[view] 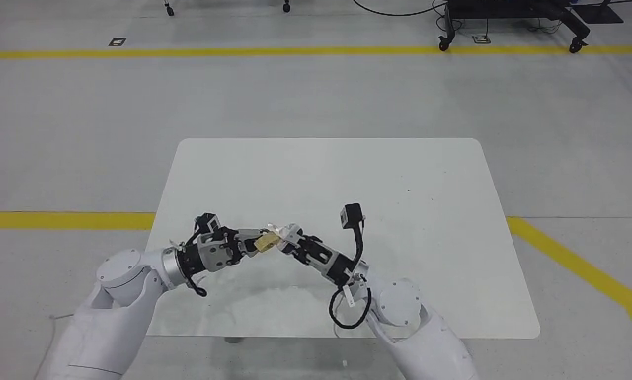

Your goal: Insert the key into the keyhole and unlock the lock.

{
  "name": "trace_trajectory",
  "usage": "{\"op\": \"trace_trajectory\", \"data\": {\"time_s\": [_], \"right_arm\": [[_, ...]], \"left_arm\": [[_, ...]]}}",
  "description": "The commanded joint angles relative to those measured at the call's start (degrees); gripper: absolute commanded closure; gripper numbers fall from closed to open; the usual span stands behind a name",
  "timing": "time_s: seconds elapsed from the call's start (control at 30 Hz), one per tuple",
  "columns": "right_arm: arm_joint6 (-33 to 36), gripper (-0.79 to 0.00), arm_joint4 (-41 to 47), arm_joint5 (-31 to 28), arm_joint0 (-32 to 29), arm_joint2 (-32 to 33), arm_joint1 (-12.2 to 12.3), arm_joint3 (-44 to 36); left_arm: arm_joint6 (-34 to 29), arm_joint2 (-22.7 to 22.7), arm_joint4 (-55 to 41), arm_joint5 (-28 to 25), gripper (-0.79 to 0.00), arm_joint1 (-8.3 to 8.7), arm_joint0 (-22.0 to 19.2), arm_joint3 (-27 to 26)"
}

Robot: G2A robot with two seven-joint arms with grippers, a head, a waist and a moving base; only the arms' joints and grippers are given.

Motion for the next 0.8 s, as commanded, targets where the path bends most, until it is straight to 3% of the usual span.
{"op": "trace_trajectory", "data": {"time_s": [0.0, 0.5, 0.67, 0.77], "right_arm": [[0.18, 0.0, 0.01, 0.55, 0.23, -0.14, -0.06, 0.04], [0.18, 0.0, -0.29, 2.87, 2.2, -1.47, -0.69, 0.8], [-0.21, 0.0, -0.75, 3.18, 2.46, -1.64, -0.83, 0.9], [-0.78, 0.0, -0.95, 2.98, 2.45, -1.51, -0.89, 0.65]], "left_arm": [[0.65, 0.2, -0.53, -0.61, 0.0, -0.09, -0.08, 0.16], [4.06, 1.4, 2.28, -3.78, 0.0, -0.15, -0.52, -0.91], [4.02, 1.93, 2.43, -3.7, 0.0, -0.19, -0.83, -0.81], [2.61, 1.82, -2.22, -1.34, 0.0, -0.39, -1.14, 0.54]]}}
